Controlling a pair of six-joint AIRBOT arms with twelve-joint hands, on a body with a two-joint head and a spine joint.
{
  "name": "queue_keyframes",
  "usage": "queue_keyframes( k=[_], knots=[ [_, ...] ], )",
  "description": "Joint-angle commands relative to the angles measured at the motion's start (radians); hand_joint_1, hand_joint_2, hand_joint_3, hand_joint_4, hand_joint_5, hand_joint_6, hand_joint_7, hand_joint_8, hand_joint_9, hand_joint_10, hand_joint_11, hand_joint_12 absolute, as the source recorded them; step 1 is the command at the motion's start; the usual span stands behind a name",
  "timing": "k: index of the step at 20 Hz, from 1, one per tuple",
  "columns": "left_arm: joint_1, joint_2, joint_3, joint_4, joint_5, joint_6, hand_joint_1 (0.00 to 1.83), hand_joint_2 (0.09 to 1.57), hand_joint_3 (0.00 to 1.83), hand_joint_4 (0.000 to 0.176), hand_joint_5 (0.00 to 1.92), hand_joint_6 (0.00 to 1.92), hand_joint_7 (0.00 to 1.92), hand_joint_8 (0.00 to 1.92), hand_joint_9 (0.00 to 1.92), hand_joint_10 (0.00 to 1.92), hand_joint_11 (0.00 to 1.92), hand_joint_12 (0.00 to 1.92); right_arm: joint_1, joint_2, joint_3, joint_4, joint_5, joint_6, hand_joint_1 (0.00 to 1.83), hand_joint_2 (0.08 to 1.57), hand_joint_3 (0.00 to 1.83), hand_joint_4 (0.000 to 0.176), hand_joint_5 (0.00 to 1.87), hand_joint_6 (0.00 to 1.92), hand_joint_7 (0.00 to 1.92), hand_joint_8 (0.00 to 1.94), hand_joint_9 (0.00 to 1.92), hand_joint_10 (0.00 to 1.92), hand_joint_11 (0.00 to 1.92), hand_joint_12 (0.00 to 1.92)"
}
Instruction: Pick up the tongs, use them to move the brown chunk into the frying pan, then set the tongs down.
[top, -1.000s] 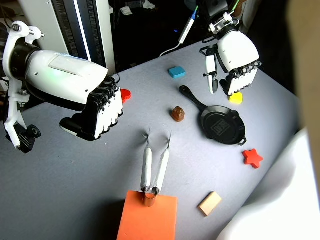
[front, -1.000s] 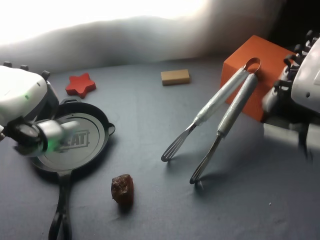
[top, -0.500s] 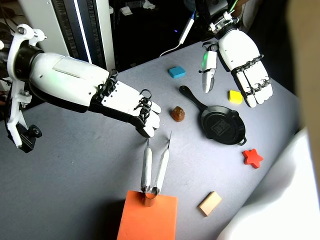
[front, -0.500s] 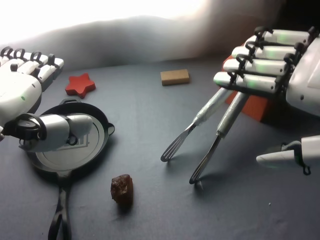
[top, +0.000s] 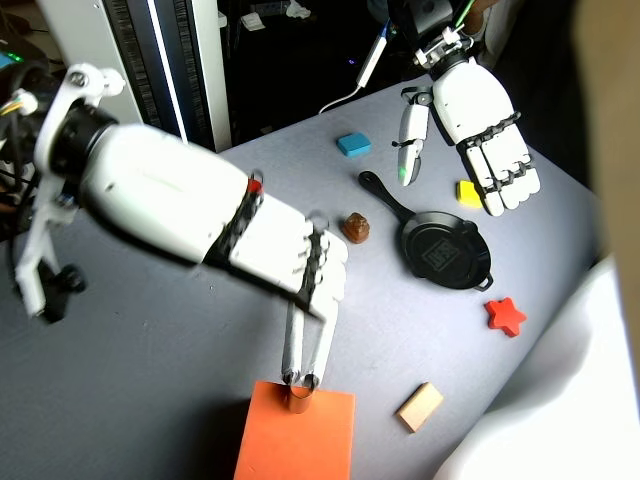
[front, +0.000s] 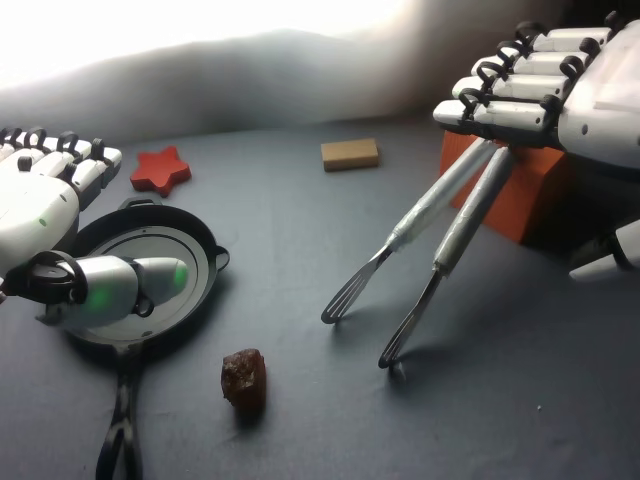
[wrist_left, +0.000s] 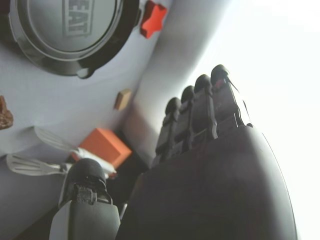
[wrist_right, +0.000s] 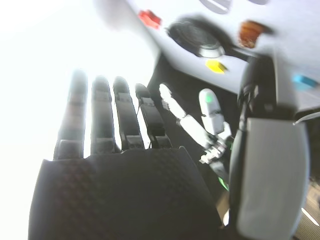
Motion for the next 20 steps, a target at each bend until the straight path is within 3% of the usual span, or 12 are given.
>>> queue_keyframes(
  k=[1, 4, 8, 13, 17, 20],
  knots=[
    [-0.003, 0.005, -0.001, 0.066, -0.074, -0.009, 0.00, 1.12, 0.00, 0.003, 0.00, 0.00, 0.00, 0.00, 0.00, 0.00, 0.00, 0.00, 0.030, -0.003, -0.005, -0.001, 0.059, 0.001, 0.91, 0.87, 0.00, 0.000, 0.00, 0.00, 0.01, 0.00, 0.04, 0.00, 0.00, 0.27],
    [-0.001, 0.006, -0.009, 0.066, -0.072, -0.012, 0.00, 1.13, 0.00, 0.007, 0.00, 0.00, 0.00, 0.00, 0.00, 0.00, 0.00, 0.00, 0.062, -0.024, -0.003, -0.001, -0.012, 0.008, 0.98, 0.85, 0.00, 0.000, 0.00, 0.00, 0.00, 0.00, 0.03, 0.00, 0.00, 0.23],
    [0.003, 0.010, -0.029, 0.066, -0.072, -0.008, 0.00, 1.14, 0.00, 0.007, 0.00, 0.00, 0.00, 0.00, 0.00, 0.00, 0.00, 0.00, 0.093, -0.083, 0.014, -0.001, -0.103, -0.017, 0.94, 0.87, 0.00, 0.000, 0.00, 0.00, 0.00, 0.00, 0.00, 0.00, 0.00, 0.07],
    [0.013, 0.012, -0.043, 0.066, -0.082, -0.014, 0.00, 1.17, 0.01, 0.019, 0.00, 0.00, 0.00, 0.00, 0.00, 0.00, 0.00, 0.00, 0.126, -0.193, 0.114, -0.002, -0.184, -0.009, 0.93, 0.87, 0.00, 0.000, 0.00, 0.00, 0.00, 0.00, 0.02, 0.01, 0.00, 0.26],
    [0.031, 0.012, -0.036, 0.066, -0.094, -0.043, 0.00, 1.15, 0.00, 0.000, 0.00, 0.00, 0.00, 0.00, 0.00, 0.00, 0.00, 0.00, 0.147, -0.273, 0.193, -0.027, -0.260, -0.065, 0.93, 0.87, 0.00, 0.000, 0.00, 0.00, 0.00, 0.00, 0.01, 0.01, 0.00, 0.18],
    [0.050, 0.013, -0.040, 0.066, -0.121, -0.071, 0.00, 1.15, 0.00, 0.001, 0.00, 0.00, 0.00, 0.00, 0.00, 0.00, 0.00, 0.00, 0.154, -0.317, 0.232, -0.028, -0.293, -0.108, 0.95, 0.88, 0.00, 0.000, 0.00, 0.00, 0.00, 0.00, 0.00, 0.00, 0.00, 0.08]
  ],
)
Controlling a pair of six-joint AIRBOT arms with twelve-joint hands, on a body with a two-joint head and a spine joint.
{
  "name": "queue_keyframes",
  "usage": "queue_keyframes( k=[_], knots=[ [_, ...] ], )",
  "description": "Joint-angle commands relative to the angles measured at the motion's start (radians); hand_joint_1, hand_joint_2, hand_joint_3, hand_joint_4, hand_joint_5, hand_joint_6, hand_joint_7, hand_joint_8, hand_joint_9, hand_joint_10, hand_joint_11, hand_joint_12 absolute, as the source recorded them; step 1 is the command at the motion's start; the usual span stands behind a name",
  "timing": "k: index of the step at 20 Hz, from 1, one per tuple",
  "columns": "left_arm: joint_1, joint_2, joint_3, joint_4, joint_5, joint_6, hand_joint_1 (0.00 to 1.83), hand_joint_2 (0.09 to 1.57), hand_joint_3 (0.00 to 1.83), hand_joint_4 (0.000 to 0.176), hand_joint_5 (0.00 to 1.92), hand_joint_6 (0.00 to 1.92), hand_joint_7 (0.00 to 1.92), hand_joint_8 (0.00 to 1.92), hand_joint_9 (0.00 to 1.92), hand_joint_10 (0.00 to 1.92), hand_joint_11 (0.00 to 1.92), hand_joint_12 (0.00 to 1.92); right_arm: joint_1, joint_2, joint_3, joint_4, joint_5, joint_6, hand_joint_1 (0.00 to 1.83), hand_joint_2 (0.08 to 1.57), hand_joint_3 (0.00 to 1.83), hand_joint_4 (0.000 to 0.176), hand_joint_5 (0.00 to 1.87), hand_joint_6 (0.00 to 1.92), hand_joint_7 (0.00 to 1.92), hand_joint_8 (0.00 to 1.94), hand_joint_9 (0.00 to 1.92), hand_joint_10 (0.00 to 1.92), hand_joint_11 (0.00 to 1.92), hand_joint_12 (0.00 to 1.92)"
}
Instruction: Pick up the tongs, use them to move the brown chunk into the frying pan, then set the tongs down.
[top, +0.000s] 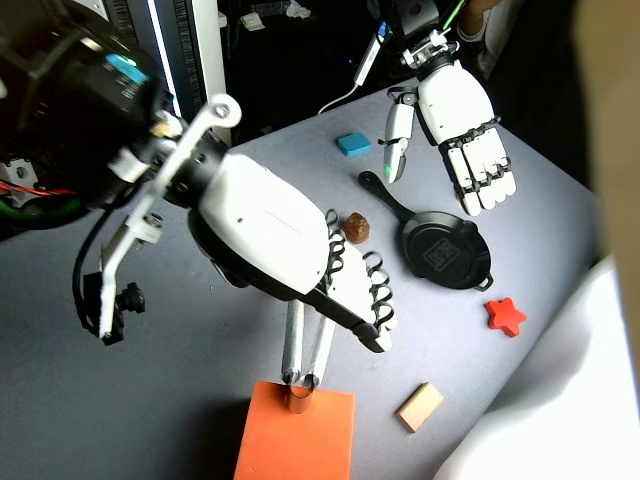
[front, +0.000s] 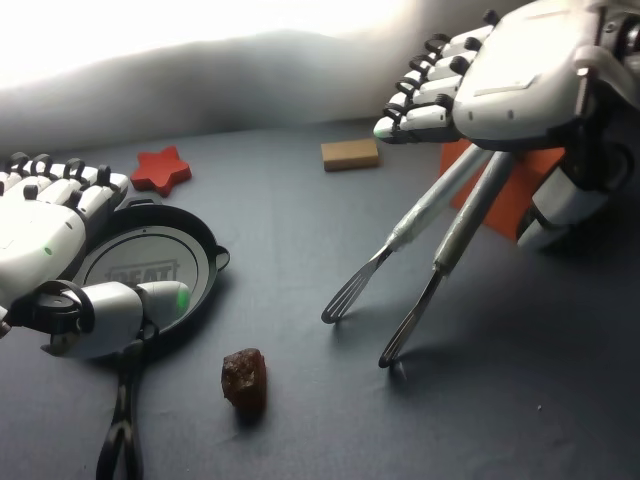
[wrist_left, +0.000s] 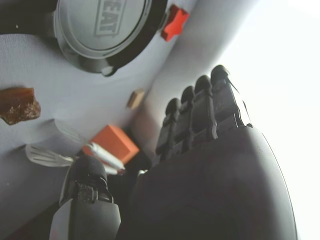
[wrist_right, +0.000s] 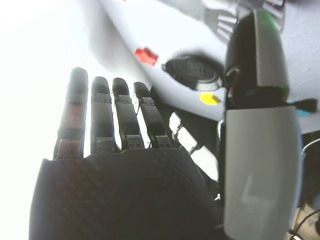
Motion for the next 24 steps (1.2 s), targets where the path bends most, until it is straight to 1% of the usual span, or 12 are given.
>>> queue_keyframes(
  k=[1, 2, 4, 5, 8, 9, 10, 12, 15, 19, 21, 24],
  knots=[
    [-0.001, 0.011, 0.002, 0.056, -0.087, -0.009, 0.00, 1.15, 0.00, 0.000, 0.00, 0.00, 0.00, 0.00, 0.00, 0.00, 0.00, 0.00, 0.015, -0.010, 0.019, -0.017, 0.059, -0.015, 0.94, 0.89, 0.00, 0.000, 0.00, 0.00, 0.00, 0.00, 0.00, 0.00, 0.00, 0.08],
    [0.002, 0.011, 0.002, 0.056, -0.087, -0.015, 0.00, 1.15, 0.00, 0.000, 0.00, 0.00, 0.00, 0.00, 0.00, 0.00, 0.00, 0.00, 0.012, -0.030, 0.038, -0.017, 0.044, -0.018, 0.93, 0.88, 0.00, 0.000, 0.00, 0.00, 0.00, 0.00, 0.01, 0.00, 0.00, 0.13],
    [0.016, 0.010, 0.006, 0.067, -0.087, -0.033, 0.00, 1.16, 0.00, 0.000, 0.00, 0.00, 0.00, 0.00, 0.00, 0.00, 0.00, 0.00, 0.011, -0.057, 0.064, -0.016, 0.020, -0.021, 0.94, 0.88, 0.00, 0.000, 0.00, 0.00, 0.00, 0.00, 0.02, 0.00, 0.00, 0.16],
    [0.026, 0.010, 0.007, 0.082, -0.097, -0.040, 0.00, 1.15, 0.00, 0.000, 0.00, 0.00, 0.00, 0.00, 0.00, 0.00, 0.00, 0.00, 0.008, -0.067, 0.068, -0.016, 0.017, -0.029, 0.92, 0.88, 0.00, 0.000, 0.00, 0.00, 0.00, 0.00, 0.01, 0.00, 0.00, 0.15],
    [0.061, 0.010, 0.000, 0.137, -0.174, -0.069, 0.00, 1.15, 0.00, 0.000, 0.00, 0.00, 0.00, 0.00, 0.00, 0.00, 0.00, 0.00, -0.010, -0.089, 0.069, -0.016, 0.000, -0.044, 0.94, 0.88, 0.00, 0.000, 0.00, 0.00, 0.00, 0.00, 0.02, 0.00, 0.00, 0.16],
    [0.067, 0.010, -0.003, 0.137, -0.192, -0.076, 0.00, 1.16, 0.00, 0.000, 0.00, 0.00, 0.00, 0.00, 0.00, 0.00, 0.00, 0.00, -0.017, -0.095, 0.071, -0.016, 0.003, -0.046, 0.93, 0.88, 0.00, 0.000, 0.00, 0.00, 0.00, 0.00, 0.02, 0.00, 0.00, 0.14],
    [0.074, 0.010, -0.005, 0.137, -0.205, -0.093, 0.00, 1.16, 0.00, 0.000, 0.00, 0.00, 0.00, 0.00, 0.00, 0.00, 0.00, 0.00, -0.025, -0.100, 0.074, -0.017, 0.004, -0.051, 0.94, 0.88, 0.00, 0.000, 0.00, 0.00, 0.00, 0.00, 0.00, 0.00, 0.00, 0.04],
    [0.077, 0.010, -0.005, 0.125, -0.190, -0.106, 0.00, 1.16, 0.00, 0.000, 0.00, 0.00, 0.00, 0.00, 0.00, 0.00, 0.00, 0.00, -0.042, -0.104, 0.076, -0.018, 0.009, -0.055, 0.93, 0.90, 0.01, 0.000, 0.00, 0.00, 0.00, 0.00, 0.00, 0.00, 0.00, 0.01],
    [0.075, 0.010, -0.005, 0.108, -0.153, -0.111, 0.00, 1.17, 0.01, 0.000, 0.00, 0.00, 0.00, 0.00, 0.00, 0.00, 0.00, 0.00, -0.067, -0.113, 0.082, -0.056, 0.031, -0.055, 0.95, 0.91, 0.01, 0.000, 0.00, 0.00, 0.00, 0.00, 0.00, 0.00, 0.00, 0.00],
    [0.073, 0.010, -0.006, 0.112, -0.143, -0.094, 0.00, 1.17, 0.00, 0.000, 0.00, 0.00, 0.00, 0.00, 0.00, 0.00, 0.00, 0.00, -0.082, -0.145, 0.126, -0.055, 0.048, -0.055, 0.93, 0.92, 0.01, 0.000, 0.00, 0.00, 0.00, 0.00, 0.00, 0.00, 0.00, 0.00],
    [0.073, 0.010, -0.006, 0.113, -0.143, -0.091, 0.00, 1.18, 0.01, 0.000, 0.00, 0.00, 0.00, 0.00, 0.00, 0.00, 0.00, 0.00, -0.085, -0.162, 0.148, -0.055, 0.048, -0.054, 0.95, 0.91, 0.01, 0.000, 0.00, 0.00, 0.00, 0.00, 0.00, 0.00, 0.00, 0.00],
    [0.076, 0.010, -0.008, 0.115, -0.138, -0.082, 0.00, 1.17, 0.01, 0.000, 0.00, 0.00, 0.00, 0.00, 0.00, 0.00, 0.00, 0.00, -0.111, -0.192, 0.187, -0.054, 0.047, -0.052, 0.99, 0.90, 0.00, 0.000, 0.00, 0.00, 0.00, 0.00, 0.00, 0.00, 0.00, 0.00]
  ],
)
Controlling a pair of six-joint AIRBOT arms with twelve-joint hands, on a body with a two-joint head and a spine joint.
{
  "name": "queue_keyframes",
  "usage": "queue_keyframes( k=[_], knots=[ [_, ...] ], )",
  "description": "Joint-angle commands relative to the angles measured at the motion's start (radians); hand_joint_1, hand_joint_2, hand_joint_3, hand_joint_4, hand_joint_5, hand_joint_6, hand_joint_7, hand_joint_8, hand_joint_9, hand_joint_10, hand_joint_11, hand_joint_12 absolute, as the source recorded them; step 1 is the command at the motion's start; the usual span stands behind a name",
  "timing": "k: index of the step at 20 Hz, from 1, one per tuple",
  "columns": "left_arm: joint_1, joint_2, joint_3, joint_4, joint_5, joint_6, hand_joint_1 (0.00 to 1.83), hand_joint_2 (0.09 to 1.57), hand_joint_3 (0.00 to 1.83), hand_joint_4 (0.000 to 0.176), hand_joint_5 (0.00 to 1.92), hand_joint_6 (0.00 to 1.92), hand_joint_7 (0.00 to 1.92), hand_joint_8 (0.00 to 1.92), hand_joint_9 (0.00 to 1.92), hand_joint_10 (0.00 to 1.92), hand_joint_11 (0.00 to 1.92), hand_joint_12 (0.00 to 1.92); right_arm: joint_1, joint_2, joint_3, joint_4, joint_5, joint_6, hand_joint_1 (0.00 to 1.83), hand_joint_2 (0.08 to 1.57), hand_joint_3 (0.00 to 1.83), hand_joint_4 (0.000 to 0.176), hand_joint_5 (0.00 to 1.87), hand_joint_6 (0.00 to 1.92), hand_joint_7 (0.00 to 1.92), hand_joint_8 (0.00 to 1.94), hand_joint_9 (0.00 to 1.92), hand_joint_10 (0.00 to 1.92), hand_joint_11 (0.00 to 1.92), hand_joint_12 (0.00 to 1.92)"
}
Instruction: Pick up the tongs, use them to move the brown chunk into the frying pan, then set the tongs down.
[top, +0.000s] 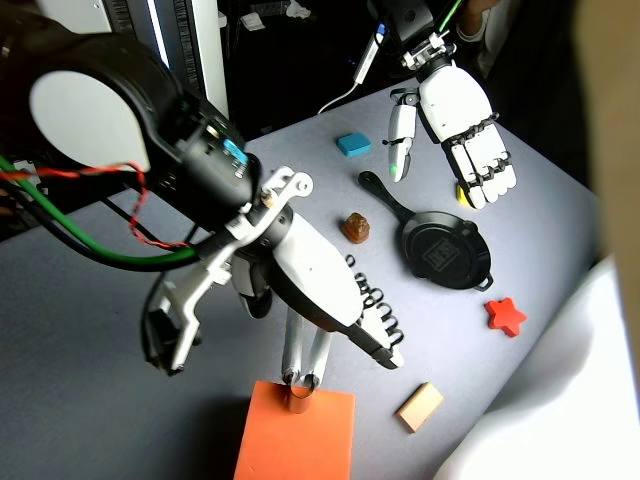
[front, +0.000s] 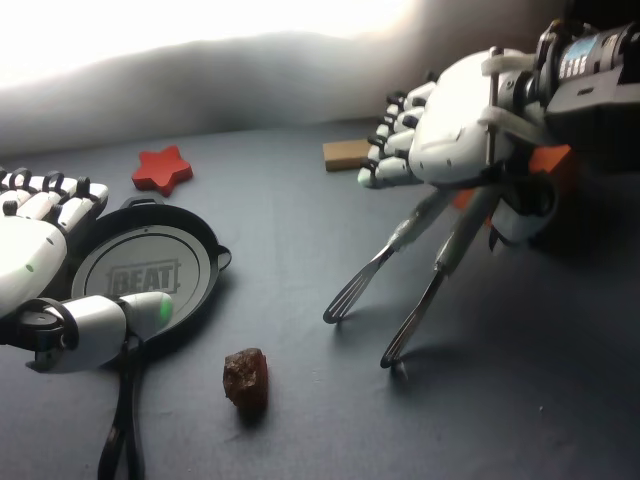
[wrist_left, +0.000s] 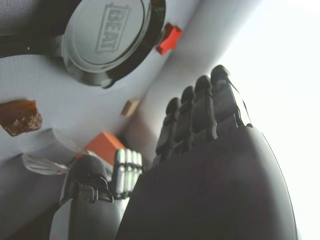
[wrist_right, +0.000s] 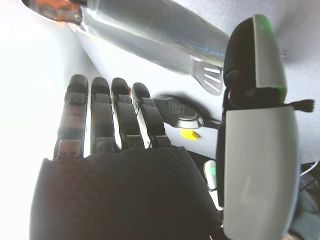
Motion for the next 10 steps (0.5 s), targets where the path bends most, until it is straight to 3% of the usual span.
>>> queue_keyframes(
  k=[1, 10],
  knots=[
    [-0.004, 0.010, -0.001, 0.061, -0.072, 0.006, 0.00, 1.17, 0.01, 0.000, 0.00, 0.00, 0.00, 0.00, 0.00, 0.00, 0.00, 0.00, 0.000, 0.004, 0.008, -0.019, 0.073, 0.002, 0.99, 0.89, 0.00, 0.000, 0.00, 0.00, 0.00, 0.00, 0.00, 0.00, 0.00, 0.00],
    [-0.006, 0.010, -0.002, 0.077, -0.064, 0.011, 0.00, 1.17, 0.00, 0.002, 0.00, 0.00, 0.00, 0.00, 0.00, 0.00, 0.00, 0.00, -0.039, -0.031, 0.040, -0.019, 0.104, 0.005, 0.97, 0.89, 0.00, 0.000, 0.00, 0.00, 0.00, 0.00, 0.00, 0.00, 0.00, 0.00]
  ],
)
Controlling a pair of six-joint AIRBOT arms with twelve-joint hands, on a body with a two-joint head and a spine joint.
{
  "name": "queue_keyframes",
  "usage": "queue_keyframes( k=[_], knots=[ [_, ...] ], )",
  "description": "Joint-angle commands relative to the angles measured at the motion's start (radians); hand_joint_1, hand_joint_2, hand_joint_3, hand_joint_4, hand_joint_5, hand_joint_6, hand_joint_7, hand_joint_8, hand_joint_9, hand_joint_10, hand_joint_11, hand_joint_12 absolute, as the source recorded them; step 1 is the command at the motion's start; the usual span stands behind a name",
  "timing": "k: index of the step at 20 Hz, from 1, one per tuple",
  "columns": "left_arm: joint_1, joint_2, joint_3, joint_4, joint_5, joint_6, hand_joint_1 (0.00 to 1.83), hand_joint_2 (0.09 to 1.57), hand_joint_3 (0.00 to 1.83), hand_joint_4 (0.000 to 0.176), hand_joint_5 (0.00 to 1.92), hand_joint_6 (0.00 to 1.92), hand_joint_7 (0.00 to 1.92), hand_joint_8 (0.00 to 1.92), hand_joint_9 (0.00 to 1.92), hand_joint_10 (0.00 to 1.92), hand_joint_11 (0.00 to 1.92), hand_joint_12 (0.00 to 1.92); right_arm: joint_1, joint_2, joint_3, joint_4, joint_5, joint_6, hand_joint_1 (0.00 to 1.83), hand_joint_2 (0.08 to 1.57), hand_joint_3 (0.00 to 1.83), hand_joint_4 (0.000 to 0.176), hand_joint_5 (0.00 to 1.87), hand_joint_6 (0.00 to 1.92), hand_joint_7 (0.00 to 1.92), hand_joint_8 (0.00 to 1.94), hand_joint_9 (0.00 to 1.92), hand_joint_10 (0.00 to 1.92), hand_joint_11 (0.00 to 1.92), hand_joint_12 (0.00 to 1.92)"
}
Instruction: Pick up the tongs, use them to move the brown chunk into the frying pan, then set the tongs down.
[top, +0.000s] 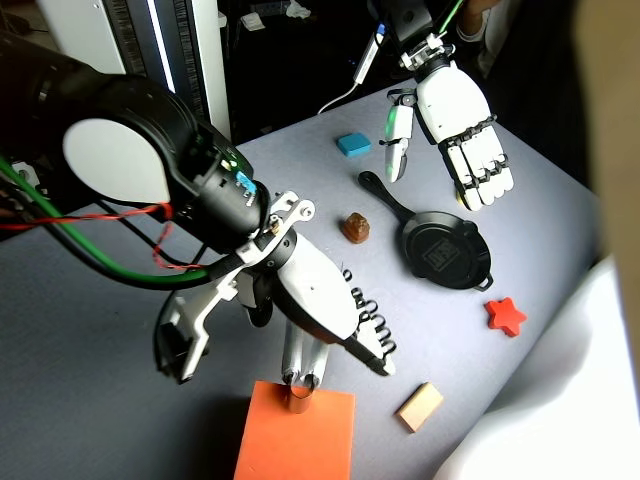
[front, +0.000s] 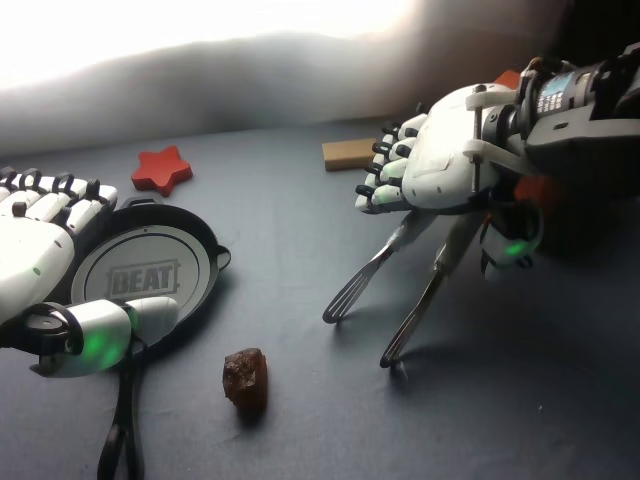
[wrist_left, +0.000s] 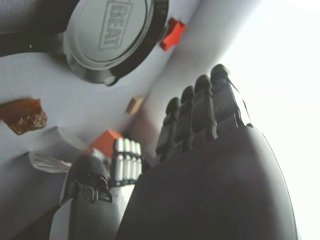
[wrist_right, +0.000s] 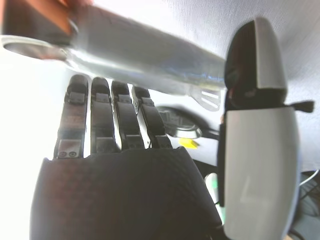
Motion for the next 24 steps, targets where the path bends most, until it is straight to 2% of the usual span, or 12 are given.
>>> queue_keyframes(
  k=[1, 12, 20, 21, 22, 23, 24],
  knots=[
    [-0.006, 0.010, -0.001, 0.056, -0.080, 0.004, 0.00, 1.17, 0.00, 0.002, 0.00, 0.00, 0.00, 0.00, 0.00, 0.00, 0.00, 0.00, 0.010, 0.001, 0.012, -0.022, 0.077, -0.003, 0.97, 0.89, 0.00, 0.000, 0.00, 0.00, 0.00, 0.00, 0.00, 0.00, 0.00, 0.00],
    [-0.006, 0.010, 0.000, 0.061, -0.080, 0.004, 0.00, 1.19, 0.01, 0.000, 0.00, 0.00, 0.00, 0.00, 0.00, 0.00, 0.01, 0.01, -0.005, -0.048, 0.072, 0.006, 0.069, -0.018, 0.91, 0.90, 0.00, 0.000, 0.00, 0.00, 0.00, 0.00, 0.00, 0.00, 0.00, 0.00],
    [-0.004, 0.010, 0.000, 0.063, -0.080, 0.008, 0.00, 1.19, 0.00, 0.004, 0.00, 0.00, 0.00, 0.00, 0.00, 0.00, 0.03, 0.02, -0.024, -0.050, 0.094, 0.019, 0.078, -0.021, 1.01, 0.95, 0.02, 0.000, 0.01, 0.01, 0.04, 0.02, 0.05, 0.02, 0.03, 0.02],
    [-0.004, 0.010, 0.000, 0.063, -0.080, 0.008, 0.00, 1.19, 0.00, 0.003, 0.00, 0.00, 0.00, 0.00, 0.00, 0.00, 0.04, 0.02, -0.024, -0.050, 0.095, 0.019, 0.081, -0.021, 1.00, 0.97, 0.00, 0.000, 0.04, 0.00, 0.06, 0.02, 0.08, 0.00, 0.01, 0.15],
    [-0.004, 0.010, 0.000, 0.063, -0.080, 0.008, 0.00, 1.19, 0.00, 0.003, 0.00, 0.00, 0.00, 0.00, 0.00, 0.00, 0.04, 0.02, -0.022, -0.050, 0.096, 0.019, 0.084, -0.023, 1.00, 0.97, 0.00, 0.000, 0.04, 0.00, 0.06, 0.02, 0.08, 0.00, 0.01, 0.15],
    [-0.004, 0.010, -0.001, 0.063, -0.080, 0.008, 0.00, 1.19, 0.00, 0.002, 0.00, 0.00, 0.00, 0.00, 0.00, 0.00, 0.01, 0.02, -0.022, -0.050, 0.097, 0.019, 0.084, -0.023, 1.00, 1.01, 0.01, 0.000, 0.12, 0.02, 0.15, 0.02, 0.17, 0.02, 0.00, 0.42],
    [-0.004, 0.010, -0.001, 0.063, -0.080, 0.008, 0.00, 1.19, 0.00, 0.002, 0.00, 0.00, 0.00, 0.00, 0.00, 0.00, 0.01, 0.02, -0.023, -0.050, 0.097, 0.019, 0.084, -0.023, 1.00, 1.01, 0.01, 0.000, 0.12, 0.02, 0.15, 0.02, 0.17, 0.02, 0.00, 0.42]
  ],
)
